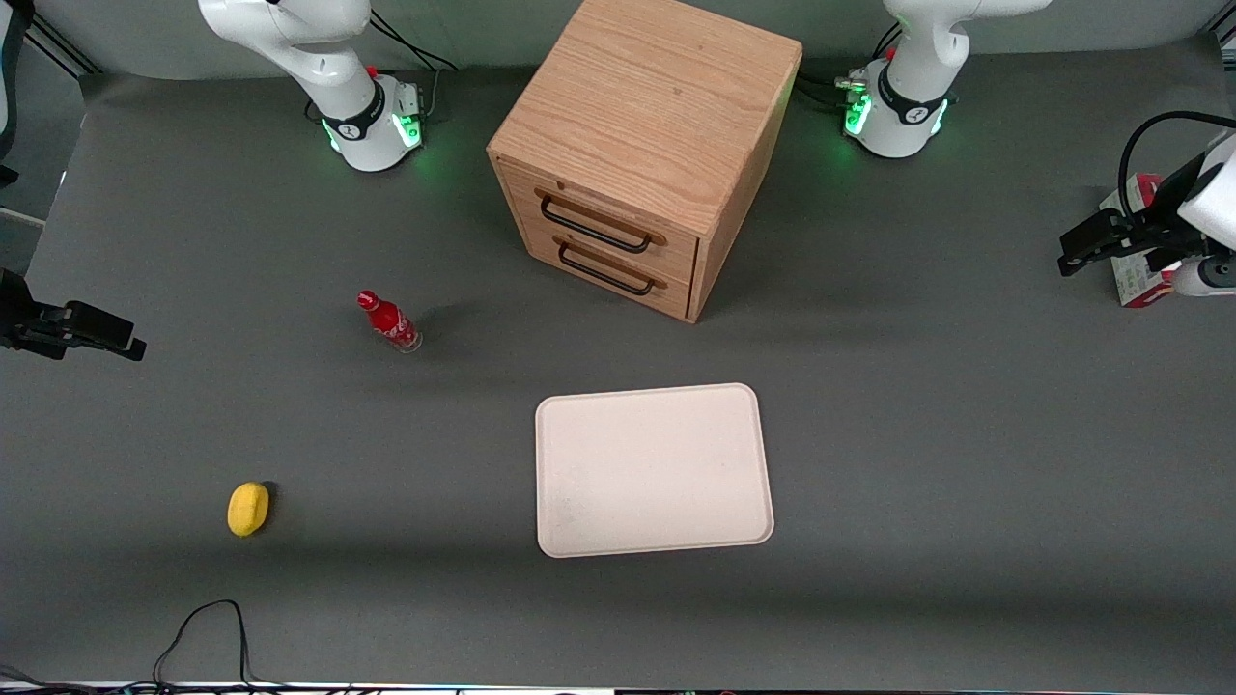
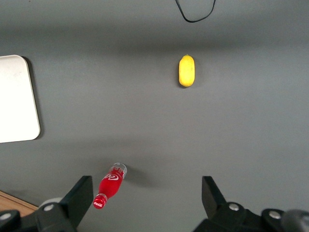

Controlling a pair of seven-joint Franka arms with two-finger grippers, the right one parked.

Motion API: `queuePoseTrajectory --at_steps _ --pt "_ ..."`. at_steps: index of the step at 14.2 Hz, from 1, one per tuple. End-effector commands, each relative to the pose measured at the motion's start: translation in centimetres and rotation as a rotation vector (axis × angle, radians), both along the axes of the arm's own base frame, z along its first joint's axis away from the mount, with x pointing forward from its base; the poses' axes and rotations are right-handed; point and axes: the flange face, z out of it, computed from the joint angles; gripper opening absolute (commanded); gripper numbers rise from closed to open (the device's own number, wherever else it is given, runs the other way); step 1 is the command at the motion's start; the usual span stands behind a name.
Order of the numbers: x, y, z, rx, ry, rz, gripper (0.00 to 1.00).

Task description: Place red cookie box on tray

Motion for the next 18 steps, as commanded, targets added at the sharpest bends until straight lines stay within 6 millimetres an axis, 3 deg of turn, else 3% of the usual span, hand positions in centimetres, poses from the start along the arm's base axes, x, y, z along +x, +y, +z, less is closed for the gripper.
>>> queuePoseTrajectory --at_steps 1,5,8,9,13,15,18 --pt "0.2 0.1 0.2 0.005 0.0 0.003 1.0" --pt "0.4 0.2 -0.7 0.014 0.023 -0.007 1.0" --pt "0.7 3.6 -1.5 0.009 0.036 -0.005 0.99" --pt "0.9 5.2 -2.0 0.012 0.044 -0.02 0.99" --pt "-0.9 15.3 -4.0 0.045 0.091 0.021 0.99" --pt "-2.3 19.9 -6.6 0.034 0.095 0.01 0.99" --pt "-5.1 25.0 -10.2 0.018 0.097 -0.023 1.0"
